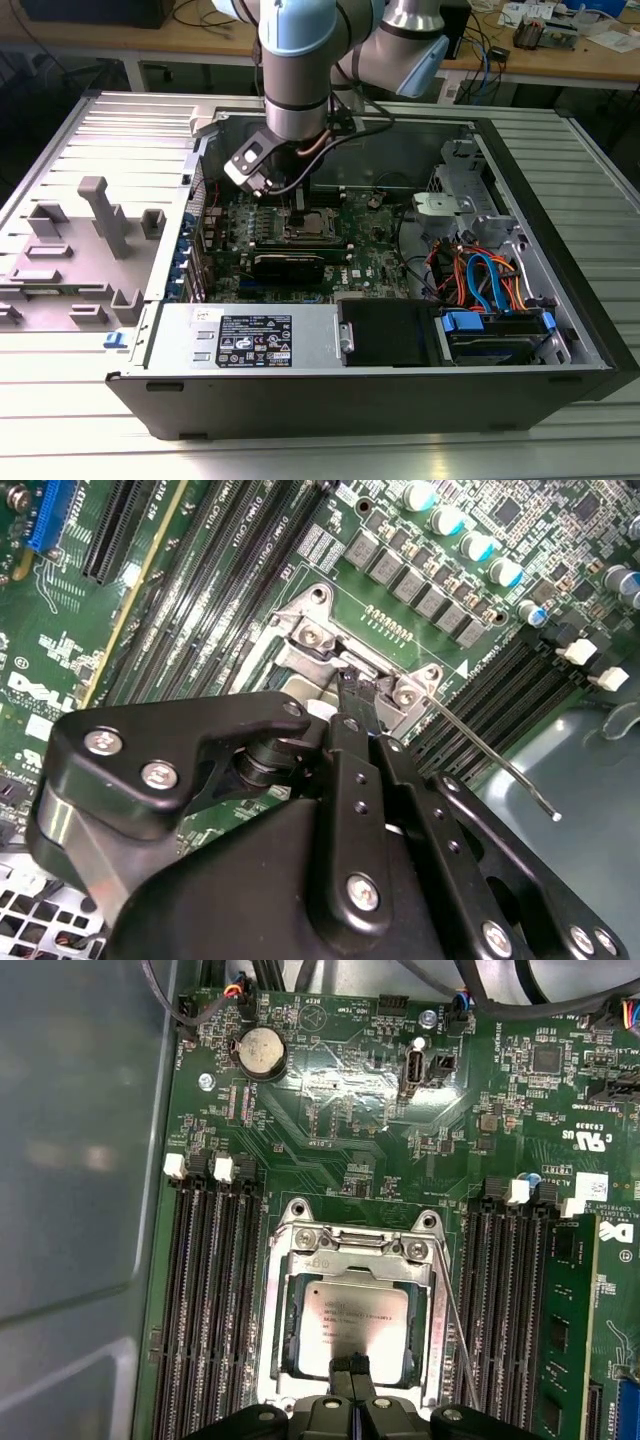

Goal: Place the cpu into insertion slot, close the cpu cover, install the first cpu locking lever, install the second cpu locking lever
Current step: 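Close the cpu cover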

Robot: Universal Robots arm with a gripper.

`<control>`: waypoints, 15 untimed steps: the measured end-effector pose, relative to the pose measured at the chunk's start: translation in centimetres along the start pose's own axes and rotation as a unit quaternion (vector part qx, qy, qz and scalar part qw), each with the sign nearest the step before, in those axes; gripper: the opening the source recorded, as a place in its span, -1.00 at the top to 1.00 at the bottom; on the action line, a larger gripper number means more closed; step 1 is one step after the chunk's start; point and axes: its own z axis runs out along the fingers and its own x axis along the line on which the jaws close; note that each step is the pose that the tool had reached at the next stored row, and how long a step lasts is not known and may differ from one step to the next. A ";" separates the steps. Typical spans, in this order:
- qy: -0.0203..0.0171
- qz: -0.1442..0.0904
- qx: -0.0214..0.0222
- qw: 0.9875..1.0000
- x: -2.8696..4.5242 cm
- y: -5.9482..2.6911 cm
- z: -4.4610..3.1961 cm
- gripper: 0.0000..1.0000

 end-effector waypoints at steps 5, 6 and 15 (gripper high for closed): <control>0.000 0.000 0.000 1.000 0.00 0.00 0.04 0.79; -0.001 0.000 0.000 1.000 0.00 0.00 0.05 0.79; -0.002 0.000 0.001 1.000 -0.11 1.52 -0.39 0.79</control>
